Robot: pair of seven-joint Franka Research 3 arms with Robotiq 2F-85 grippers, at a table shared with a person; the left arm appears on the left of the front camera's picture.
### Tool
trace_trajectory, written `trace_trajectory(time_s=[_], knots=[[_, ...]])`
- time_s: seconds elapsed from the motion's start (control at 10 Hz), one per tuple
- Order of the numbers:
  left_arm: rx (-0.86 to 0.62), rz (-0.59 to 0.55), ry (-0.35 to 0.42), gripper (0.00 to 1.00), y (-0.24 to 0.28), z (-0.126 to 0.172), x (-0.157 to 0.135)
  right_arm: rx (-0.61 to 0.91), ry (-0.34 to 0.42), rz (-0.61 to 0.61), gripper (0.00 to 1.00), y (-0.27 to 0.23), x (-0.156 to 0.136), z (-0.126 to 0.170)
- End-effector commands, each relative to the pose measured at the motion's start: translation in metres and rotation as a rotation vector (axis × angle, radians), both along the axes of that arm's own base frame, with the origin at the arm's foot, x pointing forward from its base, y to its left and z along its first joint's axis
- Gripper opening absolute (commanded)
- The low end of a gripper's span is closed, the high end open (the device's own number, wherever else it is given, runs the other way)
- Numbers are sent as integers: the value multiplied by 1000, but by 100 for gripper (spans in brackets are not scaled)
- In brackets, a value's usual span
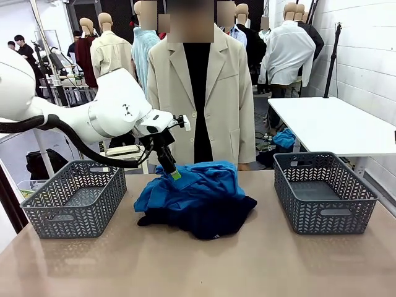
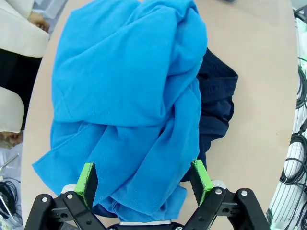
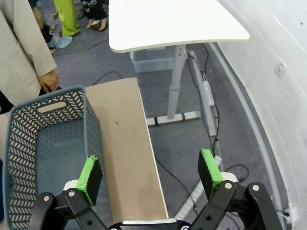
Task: Sort the tops and bottoms.
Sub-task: Lift clothes from the center of the table with your left hand.
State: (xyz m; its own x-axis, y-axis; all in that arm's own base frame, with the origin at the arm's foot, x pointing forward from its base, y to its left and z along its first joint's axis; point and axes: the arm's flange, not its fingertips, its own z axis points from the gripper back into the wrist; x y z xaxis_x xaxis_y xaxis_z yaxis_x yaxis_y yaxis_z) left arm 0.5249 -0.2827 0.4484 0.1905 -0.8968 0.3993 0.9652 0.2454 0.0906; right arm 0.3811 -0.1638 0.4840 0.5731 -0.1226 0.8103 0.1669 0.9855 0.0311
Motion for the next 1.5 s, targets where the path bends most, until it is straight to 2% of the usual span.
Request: trace_trajectory(time_s=[0.0,0.1,0.5,0.6,1.1,1.4], knots=[[32,14,12,100,-1,3,5,14,6,-2,100,0,-1,-1],[31,7,16,89,-1,2,4,14,6,-2,100,0,-1,-1],[37,-9,25,9,2,2,3,14,6,-2,100,0,-1,-1],[37,-6,24,0,2,2,3,14,6,-2,100,0,-1,-1],[21,-15,23,0,5,8,0,14,6,-2,100,0,-1,-1],[-5,-5,-6,0,9,30,-9,14,6,-2,100,0,-1,-1]])
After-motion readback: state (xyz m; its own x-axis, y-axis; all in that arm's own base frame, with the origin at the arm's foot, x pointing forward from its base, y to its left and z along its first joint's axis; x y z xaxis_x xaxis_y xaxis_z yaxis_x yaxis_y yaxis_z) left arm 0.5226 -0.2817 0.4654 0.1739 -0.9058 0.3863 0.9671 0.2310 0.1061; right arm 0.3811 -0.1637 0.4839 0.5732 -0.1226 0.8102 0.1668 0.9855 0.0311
